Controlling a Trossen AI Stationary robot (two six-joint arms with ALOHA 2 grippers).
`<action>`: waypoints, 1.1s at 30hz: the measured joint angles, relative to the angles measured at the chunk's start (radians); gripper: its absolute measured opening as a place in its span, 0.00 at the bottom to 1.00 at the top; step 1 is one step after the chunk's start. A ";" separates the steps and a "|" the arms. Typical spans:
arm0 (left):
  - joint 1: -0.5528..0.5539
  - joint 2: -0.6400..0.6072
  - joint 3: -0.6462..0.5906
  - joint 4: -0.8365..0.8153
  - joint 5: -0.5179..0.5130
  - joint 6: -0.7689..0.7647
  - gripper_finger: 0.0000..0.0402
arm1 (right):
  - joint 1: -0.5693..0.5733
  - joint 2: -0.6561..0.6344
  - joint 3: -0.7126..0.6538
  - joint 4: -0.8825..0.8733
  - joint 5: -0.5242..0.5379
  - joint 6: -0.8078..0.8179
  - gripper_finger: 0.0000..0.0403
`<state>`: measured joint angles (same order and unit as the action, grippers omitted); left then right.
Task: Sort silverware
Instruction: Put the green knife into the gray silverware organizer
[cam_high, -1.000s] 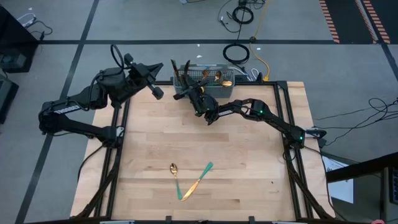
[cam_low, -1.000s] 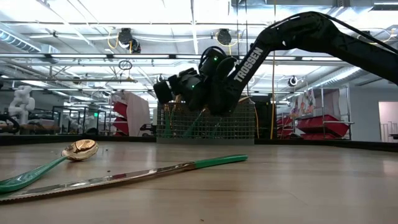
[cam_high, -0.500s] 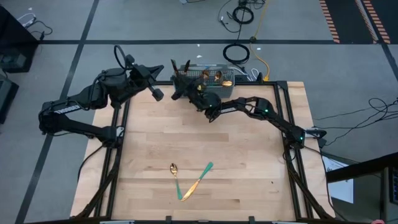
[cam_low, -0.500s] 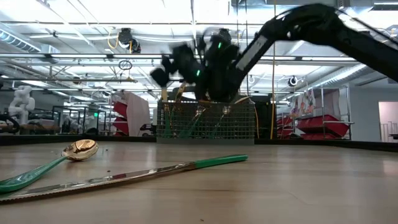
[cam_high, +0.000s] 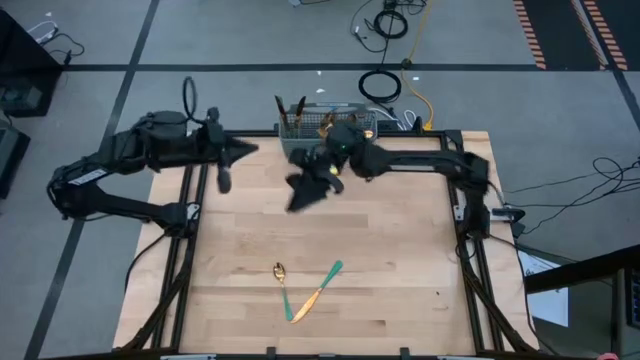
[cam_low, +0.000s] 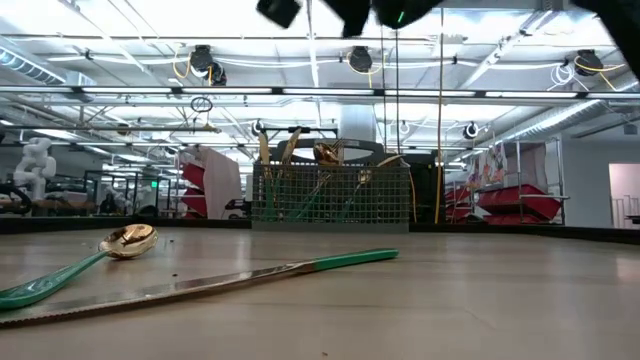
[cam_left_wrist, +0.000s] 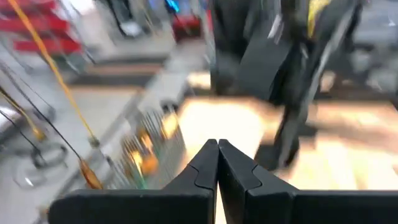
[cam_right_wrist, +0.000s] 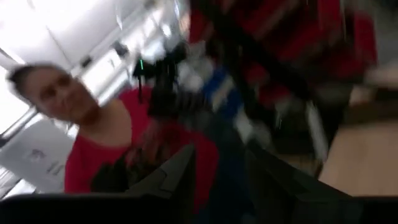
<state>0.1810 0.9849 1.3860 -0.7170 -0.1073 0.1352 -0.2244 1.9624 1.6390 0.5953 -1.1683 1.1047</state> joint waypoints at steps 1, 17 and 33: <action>0.000 -0.006 0.002 -0.054 0.023 -0.001 0.03 | 0.012 -0.039 0.000 -0.172 -0.016 -0.082 0.31; -0.256 0.098 -0.126 -0.359 0.181 -0.126 0.03 | 0.304 -0.308 0.000 -1.641 0.781 -0.703 0.31; -0.462 0.094 -0.150 -0.335 0.111 -0.338 0.03 | 0.535 -0.011 0.000 -1.382 0.882 -0.847 0.31</action>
<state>-0.2813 1.0791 1.2361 -1.0520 0.0040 -0.2026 0.3110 1.9518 1.6390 -0.7864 -0.2859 0.2575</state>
